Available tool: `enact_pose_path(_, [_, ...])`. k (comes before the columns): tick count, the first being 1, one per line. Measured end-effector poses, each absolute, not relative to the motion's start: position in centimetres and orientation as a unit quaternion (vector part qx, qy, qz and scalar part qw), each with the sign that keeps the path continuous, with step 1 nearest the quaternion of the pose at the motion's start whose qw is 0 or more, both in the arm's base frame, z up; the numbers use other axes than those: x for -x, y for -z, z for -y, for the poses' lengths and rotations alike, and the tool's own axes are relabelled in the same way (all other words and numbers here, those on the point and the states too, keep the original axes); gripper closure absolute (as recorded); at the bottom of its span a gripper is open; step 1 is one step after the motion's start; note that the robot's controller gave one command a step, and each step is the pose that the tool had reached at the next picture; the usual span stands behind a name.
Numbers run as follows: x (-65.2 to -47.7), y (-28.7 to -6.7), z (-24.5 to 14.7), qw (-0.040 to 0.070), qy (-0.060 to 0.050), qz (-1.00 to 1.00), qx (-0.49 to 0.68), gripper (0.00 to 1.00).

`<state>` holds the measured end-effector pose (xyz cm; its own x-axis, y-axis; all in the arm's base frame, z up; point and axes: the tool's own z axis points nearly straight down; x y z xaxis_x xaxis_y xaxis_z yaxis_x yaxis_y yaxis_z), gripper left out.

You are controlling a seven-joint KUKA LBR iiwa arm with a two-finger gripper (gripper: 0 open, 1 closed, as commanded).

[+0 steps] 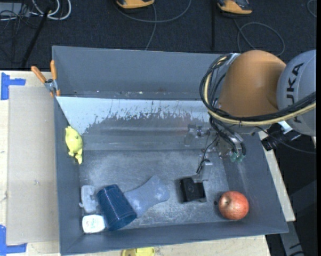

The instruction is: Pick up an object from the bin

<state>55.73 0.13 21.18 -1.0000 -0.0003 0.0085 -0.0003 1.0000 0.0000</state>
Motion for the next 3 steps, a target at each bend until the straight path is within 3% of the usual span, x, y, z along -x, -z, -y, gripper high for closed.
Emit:
enact_pose_path(1, [-55.9,-21.7,-0.1,0.000,0.000,1.000,0.000,0.00])
enact_pose_path(2, [-52.5,-16.4,3.3,-0.001,0.000,0.999,-0.044,0.00])
enact_pose_path(3, [-50.9,-15.1,4.9,0.001,0.000,0.998,0.056,0.00])
